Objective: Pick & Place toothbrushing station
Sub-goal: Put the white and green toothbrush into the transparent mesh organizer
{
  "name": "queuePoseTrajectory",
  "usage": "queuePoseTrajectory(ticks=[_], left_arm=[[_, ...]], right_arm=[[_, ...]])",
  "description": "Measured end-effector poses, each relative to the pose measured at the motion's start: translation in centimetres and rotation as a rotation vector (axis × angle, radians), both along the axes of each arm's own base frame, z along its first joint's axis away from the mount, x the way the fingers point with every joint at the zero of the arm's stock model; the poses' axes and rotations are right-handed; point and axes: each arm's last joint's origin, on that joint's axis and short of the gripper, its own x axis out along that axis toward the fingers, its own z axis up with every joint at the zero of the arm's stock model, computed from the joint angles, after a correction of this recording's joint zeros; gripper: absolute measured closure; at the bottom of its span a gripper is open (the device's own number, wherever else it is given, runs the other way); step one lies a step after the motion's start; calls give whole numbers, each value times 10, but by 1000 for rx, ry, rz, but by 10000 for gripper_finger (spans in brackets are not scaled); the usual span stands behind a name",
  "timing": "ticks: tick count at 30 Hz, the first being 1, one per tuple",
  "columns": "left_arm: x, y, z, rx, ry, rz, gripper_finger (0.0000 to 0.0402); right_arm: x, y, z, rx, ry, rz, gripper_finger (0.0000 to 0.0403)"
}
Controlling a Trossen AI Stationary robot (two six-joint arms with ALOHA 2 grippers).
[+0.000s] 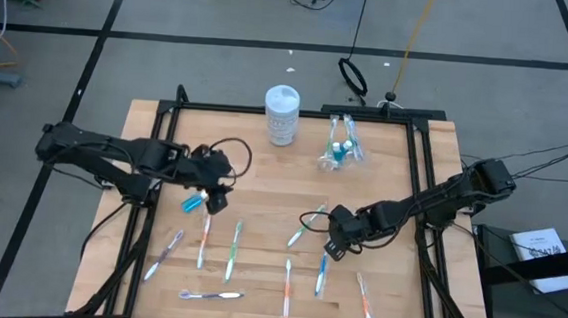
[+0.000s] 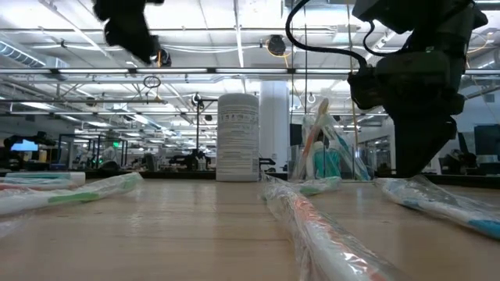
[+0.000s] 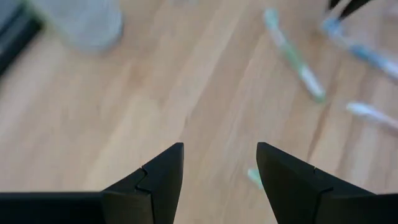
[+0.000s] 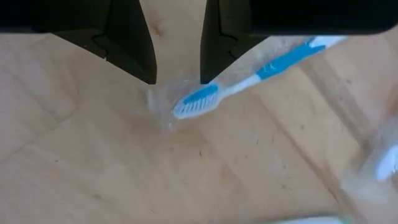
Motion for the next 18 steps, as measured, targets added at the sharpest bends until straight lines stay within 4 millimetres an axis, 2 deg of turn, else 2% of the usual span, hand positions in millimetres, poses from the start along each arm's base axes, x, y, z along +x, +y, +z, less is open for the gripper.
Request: queuePoseTrajectory(ticks=[6,10,18], left_arm=[[-4,-11,-52,-178,47,119,192],[-4,-19,-90,-308,50,183,192],[6,-40,-148,-442,70,168,192]], right_arm=[[2,-7,0,30,7,-63,286],[2,-8,0,45,13,-31,286],[3,-8,1,33,0,-1,287]])
